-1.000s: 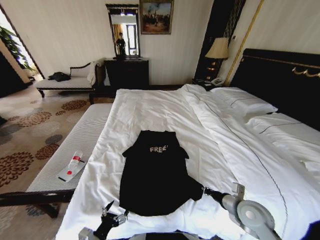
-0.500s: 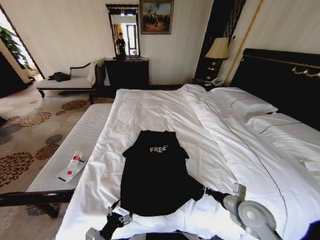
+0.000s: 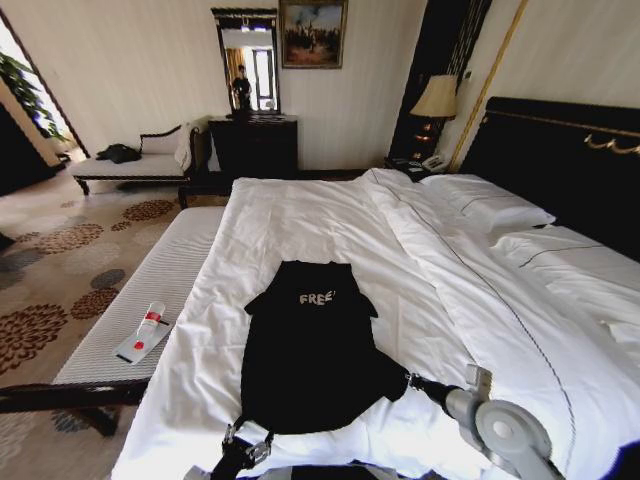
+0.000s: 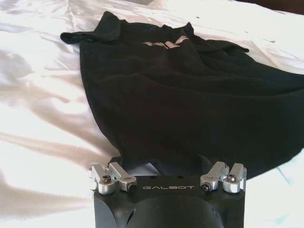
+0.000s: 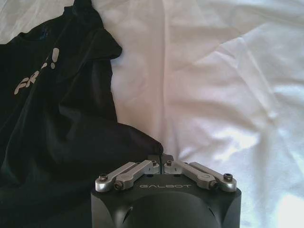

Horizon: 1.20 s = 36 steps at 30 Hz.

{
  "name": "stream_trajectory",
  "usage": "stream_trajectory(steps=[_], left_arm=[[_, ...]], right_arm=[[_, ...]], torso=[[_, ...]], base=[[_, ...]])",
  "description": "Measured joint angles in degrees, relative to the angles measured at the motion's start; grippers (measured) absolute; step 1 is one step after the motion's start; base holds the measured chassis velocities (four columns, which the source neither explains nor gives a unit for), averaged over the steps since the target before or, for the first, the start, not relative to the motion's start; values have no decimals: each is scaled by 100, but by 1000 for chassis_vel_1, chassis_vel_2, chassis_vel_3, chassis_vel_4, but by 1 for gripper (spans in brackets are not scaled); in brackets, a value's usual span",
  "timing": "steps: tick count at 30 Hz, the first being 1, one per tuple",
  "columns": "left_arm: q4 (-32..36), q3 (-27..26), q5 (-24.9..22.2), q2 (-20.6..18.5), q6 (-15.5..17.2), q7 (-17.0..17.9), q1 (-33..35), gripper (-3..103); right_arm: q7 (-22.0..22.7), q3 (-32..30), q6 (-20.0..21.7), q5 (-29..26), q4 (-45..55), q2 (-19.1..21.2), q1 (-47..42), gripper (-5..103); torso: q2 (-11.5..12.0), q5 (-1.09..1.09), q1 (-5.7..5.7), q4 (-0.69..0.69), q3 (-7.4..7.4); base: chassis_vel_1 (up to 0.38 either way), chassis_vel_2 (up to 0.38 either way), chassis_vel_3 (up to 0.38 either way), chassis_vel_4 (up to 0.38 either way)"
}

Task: Fold the clothes on the bed.

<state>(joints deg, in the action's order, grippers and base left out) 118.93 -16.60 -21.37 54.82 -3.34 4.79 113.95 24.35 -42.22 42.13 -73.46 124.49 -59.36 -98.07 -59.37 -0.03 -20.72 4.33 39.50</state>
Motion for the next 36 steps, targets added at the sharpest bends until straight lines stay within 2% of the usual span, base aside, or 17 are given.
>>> stream_trajectory(steps=[3,6,8,9,12,13,16,18,20,21,28,33,36], left_arm=[[21,-5,58,15,-31,-32,12,71],[25,-5,124,10,-71,-73,43,66],[23,-7,179,-10,-121,-109,73,55],[23,-7,179,-10,-121,-109,73,55],[20,-13,207,-34,-153,-123,84,39],[20,-13,207,-34,-153,-123,84,39],[94,-40,200,-57,-159,-122,118,23],[142,-57,189,-62,-159,-120,142,23],[323,-105,178,-75,-159,-110,238,12],[568,-163,162,-87,-159,-87,403,2],[1055,-345,-41,-81,-166,-2,632,1],[1244,-468,-465,100,12,138,319,1],[1312,-506,-778,254,284,297,-58,1]], right_arm=[[29,12,0,2,14,-11,-2,0],[34,10,0,2,15,-12,-8,0],[37,3,0,3,21,-12,-12,0],[37,3,0,3,21,-12,-12,0],[42,-5,0,2,40,-21,-24,0],[42,-5,0,2,40,-21,-24,0],[46,-10,0,2,62,-30,-45,0],[50,-14,0,1,73,-31,-54,0],[67,-26,0,-19,116,-31,-88,0],[99,-32,0,-67,181,-30,-132,0],[150,-15,0,-144,334,-63,-193,0],[-21,-35,0,-145,241,-81,-92,0],[-219,-101,0,-78,266,-99,-205,10]], torso=[[0,0,0,0,0],[0,0,0,0,0],[0,0,0,0,0],[0,0,0,0,0],[0,0,0,-1,0],[0,0,0,-1,0],[0,0,0,0,0],[0,0,0,0,0],[0,0,0,0,0],[0,0,0,0,0],[0,0,0,-1,0],[0,1,0,-2,0],[0,1,0,-1,0]], base=[[0,0,0,0],[0,0,0,0],[0,0,0,0],[0,0,0,0],[0,0,0,0],[0,0,0,0],[0,0,0,0],[0,0,0,0],[0,0,0,0],[0,0,0,0],[0,0,0,0],[0,0,0,0],[0,0,0,0]])
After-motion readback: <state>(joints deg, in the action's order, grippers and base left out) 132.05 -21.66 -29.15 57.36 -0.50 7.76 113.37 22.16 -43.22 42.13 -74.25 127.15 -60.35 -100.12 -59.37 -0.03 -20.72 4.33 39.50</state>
